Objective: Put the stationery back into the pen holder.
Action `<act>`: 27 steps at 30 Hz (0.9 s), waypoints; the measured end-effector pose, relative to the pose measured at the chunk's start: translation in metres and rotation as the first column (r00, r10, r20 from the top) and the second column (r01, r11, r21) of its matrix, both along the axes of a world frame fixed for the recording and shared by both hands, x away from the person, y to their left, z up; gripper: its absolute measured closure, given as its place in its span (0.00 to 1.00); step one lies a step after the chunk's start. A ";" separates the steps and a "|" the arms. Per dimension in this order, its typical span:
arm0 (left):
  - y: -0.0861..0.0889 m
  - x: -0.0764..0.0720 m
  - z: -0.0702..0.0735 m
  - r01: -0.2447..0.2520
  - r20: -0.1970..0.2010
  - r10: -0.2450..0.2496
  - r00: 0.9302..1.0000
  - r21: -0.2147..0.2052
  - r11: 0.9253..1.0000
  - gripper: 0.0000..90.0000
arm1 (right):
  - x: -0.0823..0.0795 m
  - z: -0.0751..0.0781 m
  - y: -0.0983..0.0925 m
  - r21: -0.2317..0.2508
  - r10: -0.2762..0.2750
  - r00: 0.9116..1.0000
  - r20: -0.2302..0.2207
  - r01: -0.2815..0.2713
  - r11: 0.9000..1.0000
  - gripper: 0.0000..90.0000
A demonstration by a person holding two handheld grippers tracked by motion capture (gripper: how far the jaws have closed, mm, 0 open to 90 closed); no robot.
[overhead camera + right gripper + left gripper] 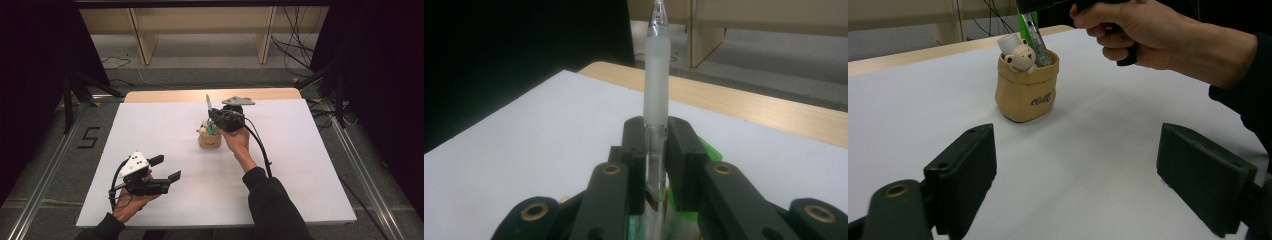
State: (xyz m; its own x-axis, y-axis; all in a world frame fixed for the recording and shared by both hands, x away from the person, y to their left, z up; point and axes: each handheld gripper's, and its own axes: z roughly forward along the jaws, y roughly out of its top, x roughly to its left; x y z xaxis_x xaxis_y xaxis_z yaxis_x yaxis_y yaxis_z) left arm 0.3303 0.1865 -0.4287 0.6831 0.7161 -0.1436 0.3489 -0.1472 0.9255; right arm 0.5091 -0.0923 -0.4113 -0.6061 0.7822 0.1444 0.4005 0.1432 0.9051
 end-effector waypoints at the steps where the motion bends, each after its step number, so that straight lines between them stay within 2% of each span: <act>1: 0.000 0.000 0.000 0.000 0.000 0.000 1.000 -0.001 1.000 0.18 | 0.000 0.000 0.000 -0.001 0.001 1.000 -0.001 -0.001 1.000 0.89; 14: 0.000 0.000 0.000 0.001 0.002 -0.001 1.000 0.002 1.000 0.18 | -0.002 -0.007 0.000 -0.014 0.002 1.000 -0.004 -0.002 1.000 0.89; 27: 0.000 0.000 0.000 0.002 0.002 -0.002 1.000 0.006 1.000 0.18 | -0.005 -0.007 0.001 -0.026 0.009 1.000 0.016 -0.009 1.000 0.89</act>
State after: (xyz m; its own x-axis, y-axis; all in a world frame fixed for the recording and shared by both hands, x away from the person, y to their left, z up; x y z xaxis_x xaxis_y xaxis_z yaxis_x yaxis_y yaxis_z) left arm 0.3303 0.1863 -0.4289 0.6848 0.7156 -0.1378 0.3464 -0.1534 0.9254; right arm 0.5044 -0.0913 -0.4181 -0.6152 0.7801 0.1143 0.3843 0.1702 0.9074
